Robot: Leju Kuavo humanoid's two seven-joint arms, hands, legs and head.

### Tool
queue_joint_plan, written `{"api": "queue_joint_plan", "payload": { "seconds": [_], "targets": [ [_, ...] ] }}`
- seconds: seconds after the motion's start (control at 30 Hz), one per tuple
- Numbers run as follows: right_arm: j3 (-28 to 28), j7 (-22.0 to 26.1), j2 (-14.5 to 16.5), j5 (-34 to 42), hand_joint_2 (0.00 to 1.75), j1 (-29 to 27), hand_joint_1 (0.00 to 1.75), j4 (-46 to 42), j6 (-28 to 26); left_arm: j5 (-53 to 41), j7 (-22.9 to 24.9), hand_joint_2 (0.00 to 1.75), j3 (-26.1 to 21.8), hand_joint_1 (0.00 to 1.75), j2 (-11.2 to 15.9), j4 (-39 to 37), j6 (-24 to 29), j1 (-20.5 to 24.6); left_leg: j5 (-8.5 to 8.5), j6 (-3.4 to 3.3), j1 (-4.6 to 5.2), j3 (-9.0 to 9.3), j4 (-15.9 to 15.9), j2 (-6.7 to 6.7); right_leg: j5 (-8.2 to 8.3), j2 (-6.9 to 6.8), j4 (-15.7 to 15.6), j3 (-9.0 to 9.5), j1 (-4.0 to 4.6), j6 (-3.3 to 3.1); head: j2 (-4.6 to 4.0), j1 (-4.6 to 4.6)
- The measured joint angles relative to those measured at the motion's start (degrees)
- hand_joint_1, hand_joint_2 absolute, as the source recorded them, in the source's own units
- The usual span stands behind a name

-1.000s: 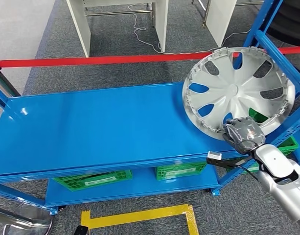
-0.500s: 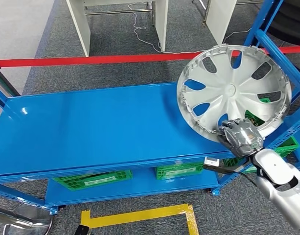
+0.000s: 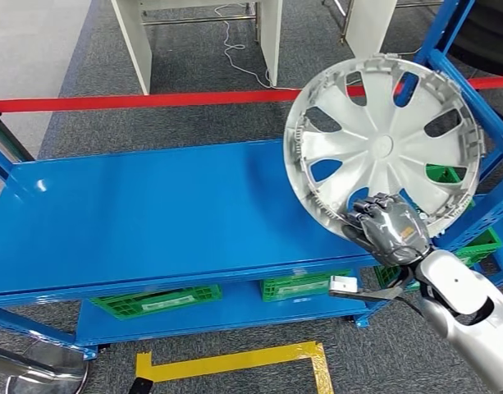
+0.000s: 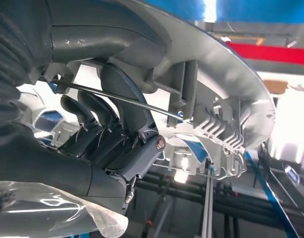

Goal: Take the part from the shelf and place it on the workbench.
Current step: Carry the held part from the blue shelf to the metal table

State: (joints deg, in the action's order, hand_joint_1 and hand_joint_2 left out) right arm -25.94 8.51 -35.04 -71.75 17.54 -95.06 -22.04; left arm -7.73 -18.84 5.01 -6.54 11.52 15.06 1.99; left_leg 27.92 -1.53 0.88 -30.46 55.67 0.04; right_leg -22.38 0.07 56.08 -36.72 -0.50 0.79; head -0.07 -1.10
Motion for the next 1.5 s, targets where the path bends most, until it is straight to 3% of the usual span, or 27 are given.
{"api": "queue_joint_plan", "payload": {
  "seconds": [0.17,0.43,1.1,1.27,1.33,1.37,1.43,1.47,1.5],
  "targets": [
    [-2.0,1.9,0.5,1.4,1.75,3.1,1.75,-0.9,0.9,1.2,-0.4,1.75,-0.1,0.0,-0.1,0.0,-1.2,0.3,-0.01,0.02,0.0,-0.01,0.0,0.03,0.01,0.06,0.0,-0.01,-0.01,-0.02,0.0,-0.01],
    [-10.3,2.3,5.0,3.8,1.75,12.9,1.75,0.7,5.9,2.5,4.6,1.75,-1.0,0.0,-2.2,0.0,-1.5,3.5,-0.18,0.15,0.0,0.0,0.0,0.06,0.13,0.04,0.1,-0.04,0.0,-0.14,0.0,0.0],
    [-17.7,1.6,7.2,8.5,1.75,17.2,1.75,5.4,8.2,3.7,5.4,1.75,-2.7,0.0,-2.7,0.0,-4.1,3.7,-0.09,0.01,0.14,-0.24,0.5,0.04,0.26,0.01,0.1,-0.11,-0.08,0.03,0.0,0.02],
    [-17.8,1.6,7.2,8.7,1.75,17.2,1.75,5.7,8.2,3.7,5.3,1.75,-3.0,0.0,-2.7,0.0,-4.2,3.6,-0.76,-0.66,0.05,-0.32,0.7,0.02,0.8,0.03,0.0,-0.17,-0.14,0.8,0.0,0.02],
    [-17.8,1.5,7.2,8.9,1.75,17.3,1.75,5.7,8.2,3.7,5.4,1.75,-3.0,0.0,-2.8,0.0,-4.2,3.7,-1.7,-1.26,-0.24,-0.35,0.0,0.22,-1.01,0.04,1.4,-1.03,-0.15,1.24,0.0,-0.11],
    [-17.8,1.5,7.2,9.0,1.75,17.3,1.75,5.8,8.2,3.7,5.4,1.75,-3.1,0.0,-2.8,0.0,-4.2,3.7,-2.13,-1.5,-0.38,-0.51,-0.2,0.34,-3.15,0.02,3.9,-2.03,-0.19,1.42,0.0,-0.19],
    [-17.9,1.4,7.2,9.2,1.75,17.2,1.75,5.9,8.2,3.7,5.5,1.75,-3.2,0.0,-2.9,0.0,-4.1,3.7,-2.61,-1.67,-0.39,-1.31,0.0,0.45,-7.93,0.0,12.0,-4.62,-0.32,1.81,0.0,-0.3],
    [-17.9,1.3,7.2,9.3,1.75,17.1,1.75,6.0,8.2,3.8,5.5,1.75,-3.2,0.0,-2.9,0.0,-4.2,3.7,-2.77,-1.62,-0.42,-1.73,0.2,0.48,-9.39,-0.01,15.5,-5.55,-0.43,2.02,0.0,-0.28],
    [-18.0,1.3,7.2,9.4,1.75,17.0,1.75,6.1,8.2,3.8,5.6,1.75,-3.3,0.0,-2.9,0.0,-4.2,3.7,-2.88,-1.54,-0.5,-2.16,0.5,0.51,-9.77,-0.02,17.2,-5.6,-0.55,2.21,0.0,-0.27]
  ]
}}
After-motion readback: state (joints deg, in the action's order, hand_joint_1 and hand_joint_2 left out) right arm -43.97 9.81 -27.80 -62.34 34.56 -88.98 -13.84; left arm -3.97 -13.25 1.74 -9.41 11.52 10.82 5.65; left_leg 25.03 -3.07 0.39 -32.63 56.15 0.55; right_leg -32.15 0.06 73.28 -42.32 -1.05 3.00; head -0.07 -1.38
